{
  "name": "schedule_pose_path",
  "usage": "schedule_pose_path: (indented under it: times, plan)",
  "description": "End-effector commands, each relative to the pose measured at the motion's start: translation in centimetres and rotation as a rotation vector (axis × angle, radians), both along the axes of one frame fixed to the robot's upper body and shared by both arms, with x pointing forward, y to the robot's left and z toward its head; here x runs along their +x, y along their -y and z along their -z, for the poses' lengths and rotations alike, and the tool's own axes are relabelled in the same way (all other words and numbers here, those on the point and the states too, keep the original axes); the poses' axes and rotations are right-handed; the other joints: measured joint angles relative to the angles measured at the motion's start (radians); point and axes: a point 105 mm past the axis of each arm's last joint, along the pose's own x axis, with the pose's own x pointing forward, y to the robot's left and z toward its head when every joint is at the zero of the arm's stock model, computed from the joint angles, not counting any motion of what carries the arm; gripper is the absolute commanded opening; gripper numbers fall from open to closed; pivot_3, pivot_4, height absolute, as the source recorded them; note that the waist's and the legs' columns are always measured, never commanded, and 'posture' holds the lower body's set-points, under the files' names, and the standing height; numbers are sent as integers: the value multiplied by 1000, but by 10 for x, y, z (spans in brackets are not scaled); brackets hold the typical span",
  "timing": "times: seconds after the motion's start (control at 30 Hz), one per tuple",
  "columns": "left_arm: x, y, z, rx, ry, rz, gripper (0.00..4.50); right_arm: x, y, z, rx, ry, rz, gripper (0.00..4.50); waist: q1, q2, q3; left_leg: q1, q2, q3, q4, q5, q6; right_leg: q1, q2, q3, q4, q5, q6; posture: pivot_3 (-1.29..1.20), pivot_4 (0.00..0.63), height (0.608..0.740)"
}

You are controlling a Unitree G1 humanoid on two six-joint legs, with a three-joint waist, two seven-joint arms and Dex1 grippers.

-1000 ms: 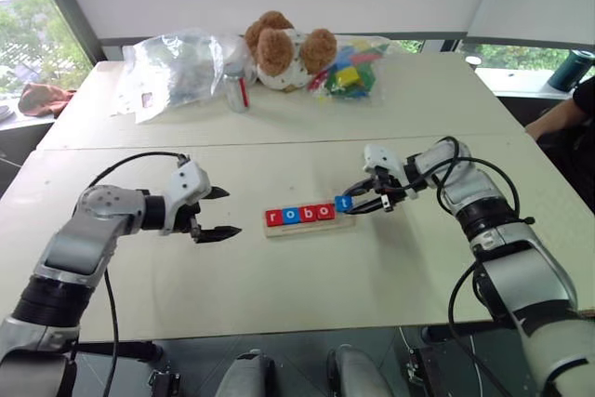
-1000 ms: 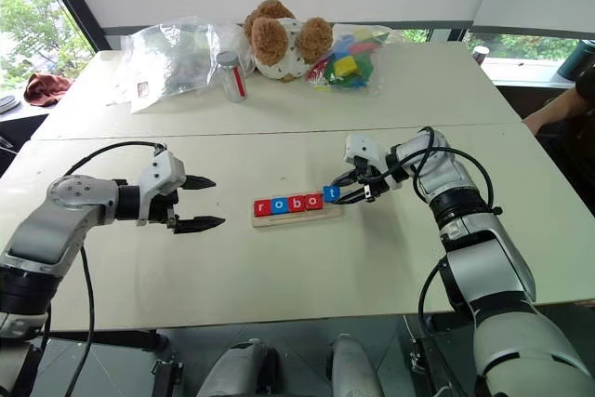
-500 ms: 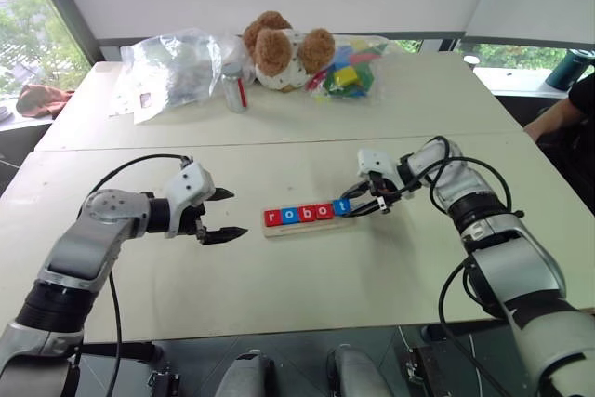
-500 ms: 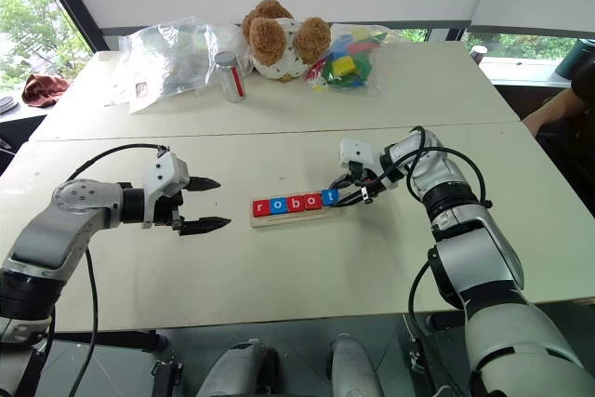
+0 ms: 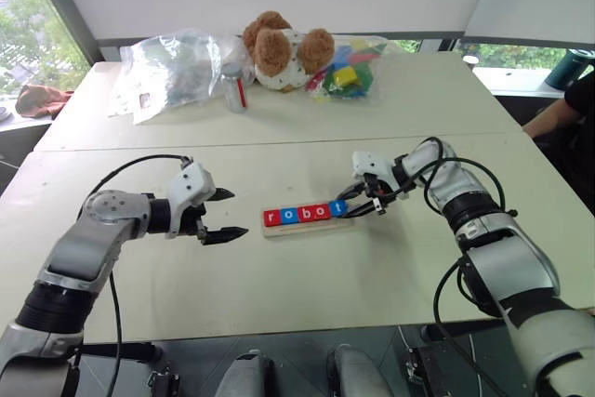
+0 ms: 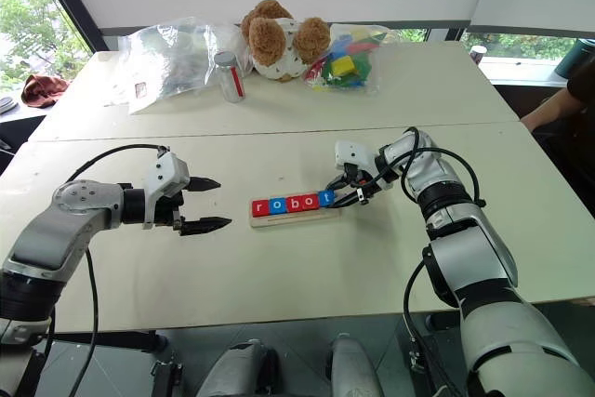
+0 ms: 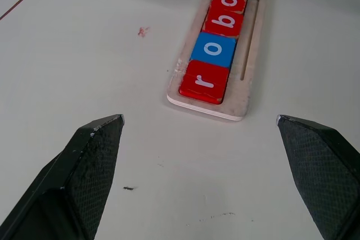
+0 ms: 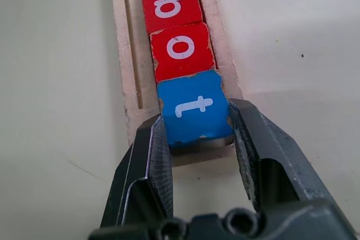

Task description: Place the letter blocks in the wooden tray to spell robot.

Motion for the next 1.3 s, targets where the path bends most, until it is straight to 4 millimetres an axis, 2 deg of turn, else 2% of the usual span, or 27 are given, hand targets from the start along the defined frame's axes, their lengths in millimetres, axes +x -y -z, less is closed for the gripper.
schedule_pose_path:
  times: [0.03, 0.07, 0.13, 0.17, 0.3, 0.57, 0.8, 0.9, 0.97, 1.03, 1.17, 1.3]
  plan:
    - [0, 2, -9, -7, 40, 11, 4500, 1, -4, -8, 14, 14, -19, 1108, 0, 0, 0, 0, 0, 0, 0, 0, 0, 0, 0, 0, 0, 0, 0, 0, 150, 740]
    - [0, 2, -9, -8, 40, 11, 4500, 1, -4, -8, 16, 13, -20, 1108, 0, 0, 0, 0, 0, 0, 0, 0, 0, 0, 0, 0, 0, 0, 0, 0, 150, 740]
    - [0, 2, -9, -8, 39, 11, 4500, 1, -5, -9, 19, 18, -21, 2207, 0, 0, 0, 0, 0, 0, 0, 0, 0, 0, 0, 0, 0, 0, 0, 0, 150, 740]
    - [0, 3, -9, -9, 39, 12, 4500, 1, -5, -10, 22, 24, -21, 2517, 0, 0, 0, 0, 0, 0, 0, 0, 0, 0, 0, 0, 0, 0, 0, 0, 150, 740]
    - [0, 3, -9, -9, 36, 13, 4500, 2, -7, -17, 36, 26, -25, 4466, 1, 0, 0, 0, 0, 0, 0, 0, 0, 0, 0, 0, 0, 0, 0, 0, 150, 740]
    - [1, 4, -8, -10, 37, 17, 4500, 6, -9, -31, 74, 95, -15, 4466, 1, 0, 0, 0, 0, 0, 0, 0, 0, 0, 0, 0, 0, 0, 0, 0, 150, 740]
    - [1, 6, -8, -14, 35, 24, 4500, 10, -8, -24, 38, 138, -4, 4466, 0, 0, 0, 0, 0, 0, 0, 0, 0, 0, 0, 0, 0, 0, 0, 0, 150, 740]
    - [-4, 1, -10, -43, 25, 6, 4500, 9, 3, -40, 118, 113, 73, 4466, 1, 0, 0, 0, 0, 0, 0, 0, 0, 0, 0, 0, 0, 0, 0, 0, 150, 740]
    - [-12, -3, -8, -70, 1, -4, 4500, -5, 15, -53, 214, 38, 147, 4466, 7, 0, 0, 0, 0, -1, 0, 0, 0, 0, 0, 0, 0, 0, 0, 0, 150, 740]
    - [-20, -9, 1, -64, -35, -27, 4500, -29, 30, -55, 279, -20, 236, 4466, 14, 0, 0, -3, 0, -3, 0, -1, 1, -1, -1, -1, 0, 0, 0, 0, 150, 740]
    - [-27, -22, 11, -82, -74, -98, 4500, -67, 49, -50, 336, -62, 419, 4466, 25, 1, -1, -10, 0, -6, 1, -1, 1, -5, -1, -1, -1, 0, 0, 0, 150, 740]
    - [-25, -33, 13, -139, -79, -191, 4500, -85, 66, -35, 389, -58, 646, 4466, 25, 1, -1, -10, 0, -5, 2, -4, 6, -5, -1, -1, -1, 0, 0, 0, 150, 740]
